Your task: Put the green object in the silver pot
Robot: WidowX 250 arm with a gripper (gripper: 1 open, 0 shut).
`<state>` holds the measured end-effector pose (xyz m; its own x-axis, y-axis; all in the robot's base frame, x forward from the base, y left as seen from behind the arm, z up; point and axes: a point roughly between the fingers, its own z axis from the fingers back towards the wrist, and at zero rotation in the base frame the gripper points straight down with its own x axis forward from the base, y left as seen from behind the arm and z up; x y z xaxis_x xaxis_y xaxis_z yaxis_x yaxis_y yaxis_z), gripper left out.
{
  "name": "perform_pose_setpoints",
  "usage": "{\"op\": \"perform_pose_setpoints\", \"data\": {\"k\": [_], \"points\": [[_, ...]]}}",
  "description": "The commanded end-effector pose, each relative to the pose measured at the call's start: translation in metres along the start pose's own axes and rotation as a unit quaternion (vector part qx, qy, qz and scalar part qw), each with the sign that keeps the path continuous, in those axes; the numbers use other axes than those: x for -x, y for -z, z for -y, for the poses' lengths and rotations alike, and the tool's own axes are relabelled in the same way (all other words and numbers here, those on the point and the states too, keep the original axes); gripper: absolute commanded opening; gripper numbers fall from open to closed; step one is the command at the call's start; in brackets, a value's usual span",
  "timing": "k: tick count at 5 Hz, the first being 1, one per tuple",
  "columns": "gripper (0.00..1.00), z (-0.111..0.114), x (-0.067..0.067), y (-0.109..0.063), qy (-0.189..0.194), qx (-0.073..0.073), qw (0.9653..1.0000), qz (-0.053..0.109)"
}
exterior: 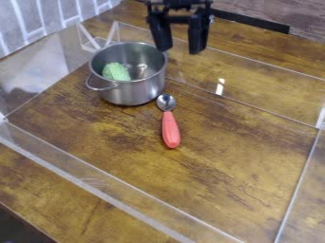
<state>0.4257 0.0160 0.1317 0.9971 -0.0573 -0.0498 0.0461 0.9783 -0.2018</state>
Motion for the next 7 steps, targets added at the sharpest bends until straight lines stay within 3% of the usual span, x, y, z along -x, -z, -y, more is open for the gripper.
{"op": "perform_pose_setpoints", "data": {"k": [1,2,5,7], "points": [[1.00,-0.004,-0.009,-0.021,0.003,-0.004,0.9992,0.040],[1.00,-0.012,-0.015,-0.016,0.001,-0.006,0.9991,0.043],[1.00,0.001,-0.019,-0.019,0.009,-0.004,0.9989,0.046],[1.00,0.009,-0.027,-0.030,0.014,-0.005,0.9991,0.040]]}}
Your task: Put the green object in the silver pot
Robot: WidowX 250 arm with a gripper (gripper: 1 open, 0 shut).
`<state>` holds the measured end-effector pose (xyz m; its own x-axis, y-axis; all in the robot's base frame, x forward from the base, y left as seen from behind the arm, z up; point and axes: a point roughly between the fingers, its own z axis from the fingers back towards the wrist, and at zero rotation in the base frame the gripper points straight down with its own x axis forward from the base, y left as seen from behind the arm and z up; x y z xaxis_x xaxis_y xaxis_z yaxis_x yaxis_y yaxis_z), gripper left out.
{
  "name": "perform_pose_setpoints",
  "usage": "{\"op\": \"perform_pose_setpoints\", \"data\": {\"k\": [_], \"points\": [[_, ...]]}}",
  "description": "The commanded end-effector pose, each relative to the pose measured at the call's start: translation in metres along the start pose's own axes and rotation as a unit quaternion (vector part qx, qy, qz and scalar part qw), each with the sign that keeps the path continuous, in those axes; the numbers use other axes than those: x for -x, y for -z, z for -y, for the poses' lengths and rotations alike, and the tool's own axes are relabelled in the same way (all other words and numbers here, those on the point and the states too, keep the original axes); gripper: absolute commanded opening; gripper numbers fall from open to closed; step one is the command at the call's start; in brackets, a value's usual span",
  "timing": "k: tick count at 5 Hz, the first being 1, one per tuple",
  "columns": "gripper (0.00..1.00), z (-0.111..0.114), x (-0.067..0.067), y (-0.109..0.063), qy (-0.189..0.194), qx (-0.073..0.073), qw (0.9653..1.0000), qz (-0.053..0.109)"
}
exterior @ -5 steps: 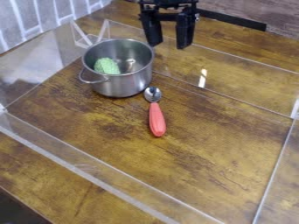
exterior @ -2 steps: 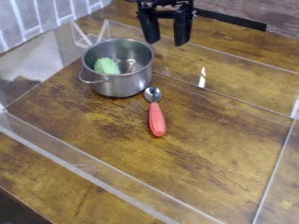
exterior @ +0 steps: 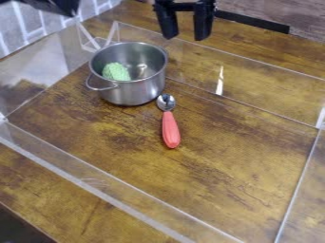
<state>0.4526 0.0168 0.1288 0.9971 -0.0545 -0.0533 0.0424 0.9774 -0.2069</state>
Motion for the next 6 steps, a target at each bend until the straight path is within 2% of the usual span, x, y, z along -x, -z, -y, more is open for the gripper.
{"op": "perform_pose_setpoints", "data": {"k": [1,2,3,4,6], "points": [[1.00,0.019,0.001,-0.027,0.041,-0.012,0.9988,0.023],[1.00,0.020,0.002,-0.022,0.055,-0.015,0.9983,0.007],[1.00,0.013,0.007,-0.018,0.021,-0.012,0.9997,0.003],[1.00,0.012,0.011,-0.030,0.009,-0.024,0.9997,0.006],[1.00,0.022,0.007,-0.037,0.052,-0.036,0.9980,-0.002]]}}
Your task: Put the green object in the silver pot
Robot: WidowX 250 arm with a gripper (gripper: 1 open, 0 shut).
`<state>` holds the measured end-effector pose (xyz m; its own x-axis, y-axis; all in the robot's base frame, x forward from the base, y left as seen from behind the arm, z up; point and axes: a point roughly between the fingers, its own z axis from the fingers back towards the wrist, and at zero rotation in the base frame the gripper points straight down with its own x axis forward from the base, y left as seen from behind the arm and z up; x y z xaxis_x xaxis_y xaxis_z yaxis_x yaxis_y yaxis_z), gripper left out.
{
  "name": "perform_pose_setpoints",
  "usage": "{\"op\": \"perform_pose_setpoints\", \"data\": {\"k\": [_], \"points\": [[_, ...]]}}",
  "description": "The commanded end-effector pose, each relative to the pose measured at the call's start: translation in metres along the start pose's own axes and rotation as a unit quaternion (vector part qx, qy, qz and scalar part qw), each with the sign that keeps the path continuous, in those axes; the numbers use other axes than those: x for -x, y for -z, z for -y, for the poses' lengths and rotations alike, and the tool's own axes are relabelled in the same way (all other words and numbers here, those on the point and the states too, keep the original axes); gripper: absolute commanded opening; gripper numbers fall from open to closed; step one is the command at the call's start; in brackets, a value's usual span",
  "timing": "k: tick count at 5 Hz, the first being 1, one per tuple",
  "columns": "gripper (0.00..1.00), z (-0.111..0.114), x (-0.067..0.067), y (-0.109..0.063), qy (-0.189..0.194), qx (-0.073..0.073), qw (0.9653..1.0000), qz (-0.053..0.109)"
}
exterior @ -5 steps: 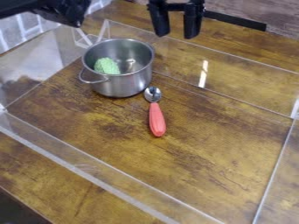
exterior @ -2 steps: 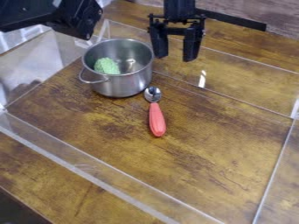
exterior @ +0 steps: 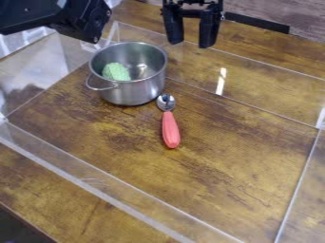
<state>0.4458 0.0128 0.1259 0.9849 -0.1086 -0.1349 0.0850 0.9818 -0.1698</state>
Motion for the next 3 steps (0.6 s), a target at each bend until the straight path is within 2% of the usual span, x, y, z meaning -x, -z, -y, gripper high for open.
{"op": "perform_pose_setpoints", "data": {"k": [1,2,3], "points": [[1.00,0.0204,0.0005,-0.0370,0.045,-0.021,0.9981,0.036],[1.00,0.0235,-0.0028,-0.0325,0.059,-0.024,0.9976,0.028],[1.00,0.0299,-0.0042,-0.0271,0.053,-0.024,0.9980,0.024]]}}
